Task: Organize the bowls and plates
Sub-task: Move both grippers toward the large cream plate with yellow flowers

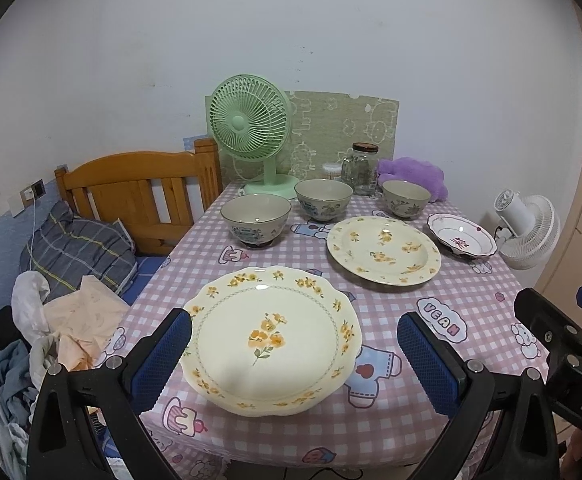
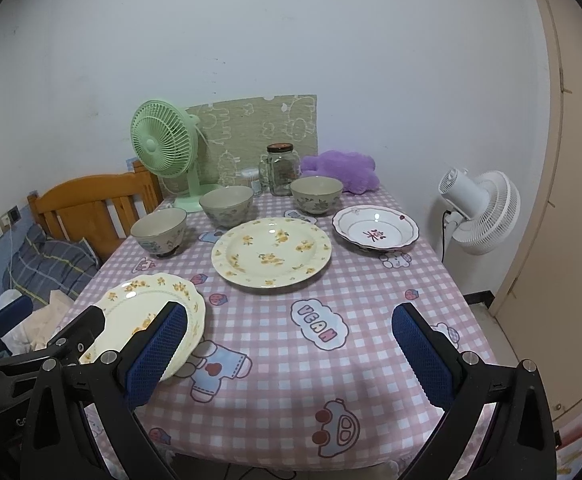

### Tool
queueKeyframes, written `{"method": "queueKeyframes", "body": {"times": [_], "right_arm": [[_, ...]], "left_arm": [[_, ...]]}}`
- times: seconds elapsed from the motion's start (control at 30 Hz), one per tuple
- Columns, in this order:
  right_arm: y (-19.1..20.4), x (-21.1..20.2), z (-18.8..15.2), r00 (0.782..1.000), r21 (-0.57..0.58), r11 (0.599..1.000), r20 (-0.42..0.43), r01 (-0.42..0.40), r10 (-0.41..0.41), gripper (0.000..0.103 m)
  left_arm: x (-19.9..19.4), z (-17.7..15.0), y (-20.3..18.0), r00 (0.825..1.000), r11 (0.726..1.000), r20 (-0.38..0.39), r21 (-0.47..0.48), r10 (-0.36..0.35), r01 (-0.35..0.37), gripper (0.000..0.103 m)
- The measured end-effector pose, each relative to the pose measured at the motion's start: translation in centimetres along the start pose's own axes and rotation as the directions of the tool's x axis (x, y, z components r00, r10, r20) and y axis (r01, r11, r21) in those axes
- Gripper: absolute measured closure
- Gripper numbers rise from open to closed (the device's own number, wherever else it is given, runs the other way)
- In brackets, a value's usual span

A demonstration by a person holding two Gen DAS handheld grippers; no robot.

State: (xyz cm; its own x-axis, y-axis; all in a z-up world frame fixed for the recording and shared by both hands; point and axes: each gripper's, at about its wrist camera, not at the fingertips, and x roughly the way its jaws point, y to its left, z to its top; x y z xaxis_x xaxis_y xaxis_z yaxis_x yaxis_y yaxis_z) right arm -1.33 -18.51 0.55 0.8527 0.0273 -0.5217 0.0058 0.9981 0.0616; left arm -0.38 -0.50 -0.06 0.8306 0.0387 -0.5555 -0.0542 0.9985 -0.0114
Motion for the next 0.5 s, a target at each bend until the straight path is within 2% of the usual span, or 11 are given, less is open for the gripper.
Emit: {"method": "queueKeyframes", "body": {"times": [0.5], "right_arm": [[-0.17,-0.02,0.06,1.000,0.000,1.000,-0.009,-0.001,0.001,0.000]], "left_arm": [[-0.14,-0.15,0.07,1.000,1.000,0.005,0.001,-0.001,0.001,0.001]]}}
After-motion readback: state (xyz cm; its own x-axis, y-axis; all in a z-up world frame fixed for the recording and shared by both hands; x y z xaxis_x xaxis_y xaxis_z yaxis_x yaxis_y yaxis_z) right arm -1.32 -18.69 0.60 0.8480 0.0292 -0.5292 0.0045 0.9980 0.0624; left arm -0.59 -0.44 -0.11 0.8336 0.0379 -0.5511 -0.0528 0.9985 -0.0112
